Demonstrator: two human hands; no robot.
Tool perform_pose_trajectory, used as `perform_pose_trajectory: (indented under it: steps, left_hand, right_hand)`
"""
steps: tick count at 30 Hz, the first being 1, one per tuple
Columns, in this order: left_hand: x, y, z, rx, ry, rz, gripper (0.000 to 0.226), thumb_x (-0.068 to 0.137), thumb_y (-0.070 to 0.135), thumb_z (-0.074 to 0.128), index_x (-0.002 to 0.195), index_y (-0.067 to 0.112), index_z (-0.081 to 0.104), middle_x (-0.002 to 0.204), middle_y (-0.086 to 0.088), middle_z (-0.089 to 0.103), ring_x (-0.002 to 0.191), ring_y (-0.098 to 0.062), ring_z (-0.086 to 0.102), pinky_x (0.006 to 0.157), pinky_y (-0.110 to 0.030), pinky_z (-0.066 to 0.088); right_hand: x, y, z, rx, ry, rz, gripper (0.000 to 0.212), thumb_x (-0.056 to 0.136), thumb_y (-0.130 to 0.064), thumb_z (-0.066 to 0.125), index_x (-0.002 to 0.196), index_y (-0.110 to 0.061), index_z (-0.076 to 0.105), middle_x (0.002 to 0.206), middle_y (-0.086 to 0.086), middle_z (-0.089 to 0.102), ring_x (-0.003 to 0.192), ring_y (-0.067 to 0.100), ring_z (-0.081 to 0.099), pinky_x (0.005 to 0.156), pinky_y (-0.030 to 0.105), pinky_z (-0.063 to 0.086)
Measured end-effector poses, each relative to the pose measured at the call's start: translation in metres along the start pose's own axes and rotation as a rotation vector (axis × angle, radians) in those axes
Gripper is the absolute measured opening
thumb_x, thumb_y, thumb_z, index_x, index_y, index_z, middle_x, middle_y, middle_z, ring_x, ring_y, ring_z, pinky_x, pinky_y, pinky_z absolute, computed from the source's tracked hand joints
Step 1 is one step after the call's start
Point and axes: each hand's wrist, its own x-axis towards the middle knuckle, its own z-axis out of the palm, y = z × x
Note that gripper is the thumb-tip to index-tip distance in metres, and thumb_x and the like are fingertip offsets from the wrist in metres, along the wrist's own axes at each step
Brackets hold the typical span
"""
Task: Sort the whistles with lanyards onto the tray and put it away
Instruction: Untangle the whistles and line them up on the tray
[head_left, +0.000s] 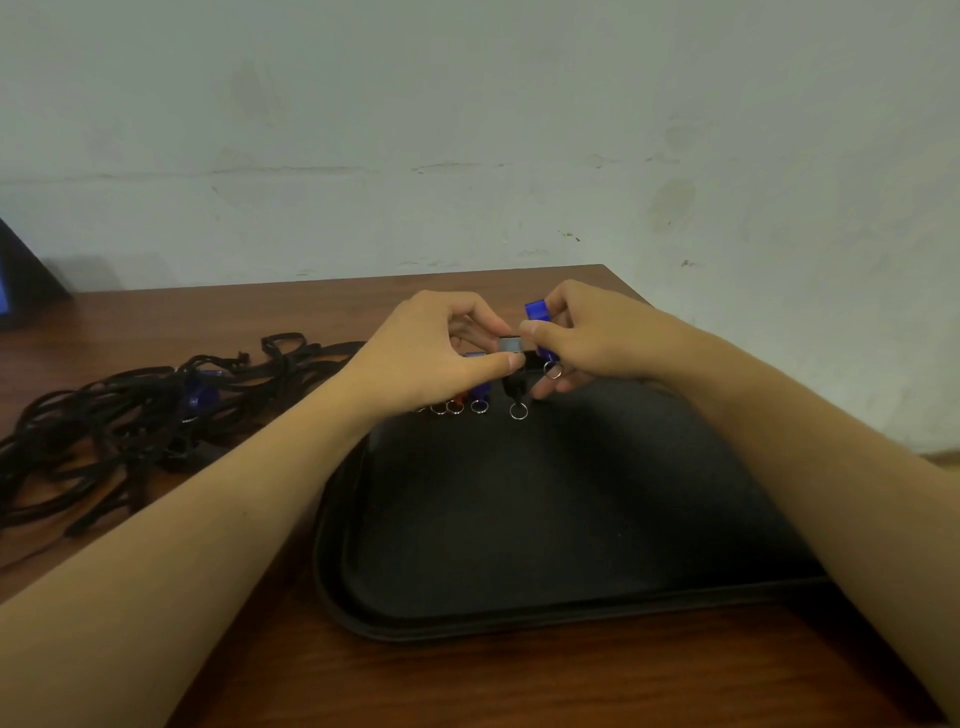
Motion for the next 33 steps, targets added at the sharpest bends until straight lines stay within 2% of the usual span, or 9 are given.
perform_pose_trajectory:
  steps: [5,11,14,17,20,23,25,30,33]
  left_hand:
    - [-0.0003,0.0012,-0.0010,-0.014,0.019,-0.010,0.024,0.080,0.031,0.083,0.099,0.022,0.071,0.089,0.012,0.077,0.088,0.004,0.071,0.080,-0.020,0.053]
    - [-0.0005,0.0026,0.0015,0.110,0.008,-0.034,0.025,0.083,0.035,0.080,0.104,0.025,0.069,0.091,0.016,0.073,0.072,0.010,0.064,0.073,-0.016,0.050]
    - [0.0001,0.0027,0.0009,0.191,0.024,-0.052,0.023,0.085,0.038,0.077,0.105,0.029,0.068,0.097,0.020,0.067,0.083,0.007,0.059,0.075,-0.010,0.042]
    - [0.0007,0.0019,-0.0001,0.274,0.029,-0.054,0.024,0.086,0.045,0.075,0.107,0.035,0.069,0.102,0.024,0.063,0.092,0.004,0.054,0.076,-0.017,0.037]
    - [0.0015,0.0020,-0.0015,0.278,0.004,-0.050,0.029,0.087,0.044,0.074,0.113,0.034,0.069,0.102,0.022,0.066,0.085,0.020,0.050,0.075,-0.013,0.036]
    - [0.0031,-0.0021,-0.0018,0.290,0.011,-0.046,0.032,0.088,0.046,0.072,0.119,0.037,0.068,0.100,0.023,0.069,0.087,0.013,0.052,0.099,-0.039,0.045]
    - [0.0032,-0.0049,-0.0009,0.307,0.005,-0.056,0.026,0.090,0.048,0.069,0.115,0.041,0.070,0.100,0.024,0.070,0.095,0.001,0.054,0.103,-0.052,0.043]
    - [0.0031,-0.0021,0.0031,0.325,-0.027,-0.064,0.022,0.094,0.042,0.067,0.115,0.038,0.071,0.099,0.018,0.071,0.092,-0.013,0.051,0.100,-0.057,0.045]
    - [0.0023,-0.0007,0.0042,0.349,-0.036,-0.075,0.023,0.096,0.042,0.064,0.118,0.037,0.069,0.108,0.016,0.069,0.106,-0.020,0.052,0.100,-0.054,0.045]
  right_hand:
    - [-0.0020,-0.0012,0.0022,0.135,-0.063,0.005,0.020,0.106,-0.031,0.050,0.119,-0.018,0.042,0.112,0.012,0.065,0.080,0.021,0.078,0.076,0.033,0.063]
    - [0.0017,-0.0002,0.0002,-0.061,-0.019,0.000,0.024,0.105,-0.037,0.051,0.120,-0.021,0.042,0.103,0.003,0.067,0.074,0.011,0.077,0.072,0.029,0.062]
    - [0.0031,-0.0005,-0.0008,-0.180,0.000,-0.047,0.018,0.105,-0.038,0.050,0.112,-0.022,0.044,0.096,0.002,0.070,0.070,0.006,0.073,0.064,0.023,0.058]
    - [0.0029,-0.0001,-0.0012,-0.246,0.026,-0.059,0.016,0.105,-0.040,0.050,0.102,-0.025,0.047,0.093,0.006,0.075,0.087,0.021,0.074,0.073,0.030,0.056]
    - [0.0019,0.0005,-0.0005,-0.254,0.034,-0.052,0.023,0.104,-0.041,0.052,0.112,-0.020,0.049,0.092,0.005,0.076,0.096,0.027,0.073,0.082,0.037,0.056]
    - [0.0010,0.0012,-0.0004,-0.265,0.044,-0.053,0.027,0.104,-0.042,0.051,0.116,-0.019,0.048,0.091,0.003,0.075,0.090,0.024,0.073,0.083,0.037,0.056]
    - [0.0011,0.0012,-0.0007,-0.279,0.054,-0.062,0.026,0.104,-0.042,0.051,0.114,-0.019,0.049,0.090,0.003,0.075,0.079,0.021,0.069,0.078,0.033,0.054]
    - [0.0029,0.0032,-0.0011,-0.296,0.057,-0.067,0.027,0.103,-0.042,0.052,0.117,-0.019,0.048,0.087,0.000,0.074,0.072,0.017,0.066,0.076,0.033,0.053]
    - [0.0042,0.0049,-0.0012,-0.302,0.063,-0.064,0.028,0.103,-0.043,0.052,0.118,-0.019,0.047,0.085,-0.002,0.073,0.072,0.016,0.066,0.075,0.033,0.052]
